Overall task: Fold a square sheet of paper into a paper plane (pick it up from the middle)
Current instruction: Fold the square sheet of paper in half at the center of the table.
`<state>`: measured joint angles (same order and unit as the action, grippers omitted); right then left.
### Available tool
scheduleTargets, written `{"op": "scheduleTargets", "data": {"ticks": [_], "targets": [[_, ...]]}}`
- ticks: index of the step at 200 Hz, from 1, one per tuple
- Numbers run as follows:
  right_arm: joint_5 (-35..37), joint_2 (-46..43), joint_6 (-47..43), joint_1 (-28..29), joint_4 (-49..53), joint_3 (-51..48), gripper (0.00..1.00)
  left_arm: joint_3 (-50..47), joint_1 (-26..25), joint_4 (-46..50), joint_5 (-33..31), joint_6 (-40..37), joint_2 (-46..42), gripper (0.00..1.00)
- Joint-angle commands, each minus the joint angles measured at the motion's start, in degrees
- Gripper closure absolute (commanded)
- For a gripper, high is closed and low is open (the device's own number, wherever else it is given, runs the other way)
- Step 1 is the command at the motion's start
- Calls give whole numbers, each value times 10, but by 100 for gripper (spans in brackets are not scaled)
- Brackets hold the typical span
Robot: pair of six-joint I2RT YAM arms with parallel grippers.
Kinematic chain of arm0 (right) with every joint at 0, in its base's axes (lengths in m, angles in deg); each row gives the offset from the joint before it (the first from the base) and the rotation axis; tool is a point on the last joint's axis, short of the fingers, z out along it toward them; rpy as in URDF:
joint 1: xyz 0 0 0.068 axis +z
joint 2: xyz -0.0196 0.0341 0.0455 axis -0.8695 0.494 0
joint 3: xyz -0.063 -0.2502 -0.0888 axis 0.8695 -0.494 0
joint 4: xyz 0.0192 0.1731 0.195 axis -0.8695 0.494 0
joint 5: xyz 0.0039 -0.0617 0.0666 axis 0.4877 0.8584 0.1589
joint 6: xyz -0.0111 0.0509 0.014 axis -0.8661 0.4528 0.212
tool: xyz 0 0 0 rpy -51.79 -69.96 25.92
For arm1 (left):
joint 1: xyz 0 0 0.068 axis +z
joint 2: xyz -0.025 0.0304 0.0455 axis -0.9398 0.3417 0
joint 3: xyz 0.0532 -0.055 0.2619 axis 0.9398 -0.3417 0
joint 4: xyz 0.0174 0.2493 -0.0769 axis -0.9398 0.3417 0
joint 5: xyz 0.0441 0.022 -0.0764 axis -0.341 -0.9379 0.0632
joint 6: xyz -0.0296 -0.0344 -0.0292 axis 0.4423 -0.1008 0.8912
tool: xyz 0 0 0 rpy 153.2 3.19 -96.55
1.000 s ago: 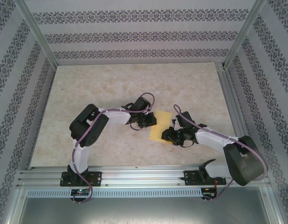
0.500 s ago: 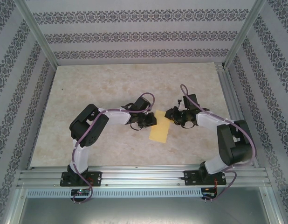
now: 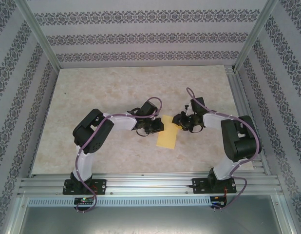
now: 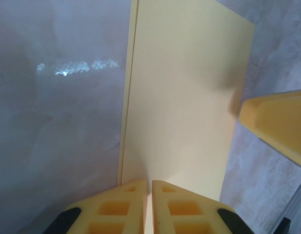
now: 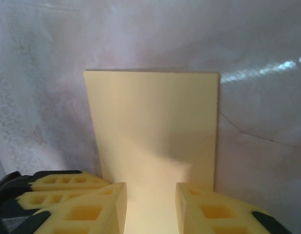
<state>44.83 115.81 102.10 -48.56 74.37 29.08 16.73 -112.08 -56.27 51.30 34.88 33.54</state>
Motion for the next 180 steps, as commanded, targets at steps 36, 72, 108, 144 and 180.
{"op": "scheduleTargets", "data": {"ticks": [36,72,108,144,180], "targets": [[5,56,-28,-10,18,105,68,1,-12,49,-10,-11,11,85],[17,100,-31,-15,5,98,68,1,-12,50,-11,-12,11,85],[24,131,-41,-24,-2,87,68,0,-12,51,-11,-12,10,86],[11,113,-59,-23,31,106,67,0,-12,49,-10,-9,7,85],[38,11,-79,-24,91,112,62,4,-12,39,-3,-6,-28,78]]}}
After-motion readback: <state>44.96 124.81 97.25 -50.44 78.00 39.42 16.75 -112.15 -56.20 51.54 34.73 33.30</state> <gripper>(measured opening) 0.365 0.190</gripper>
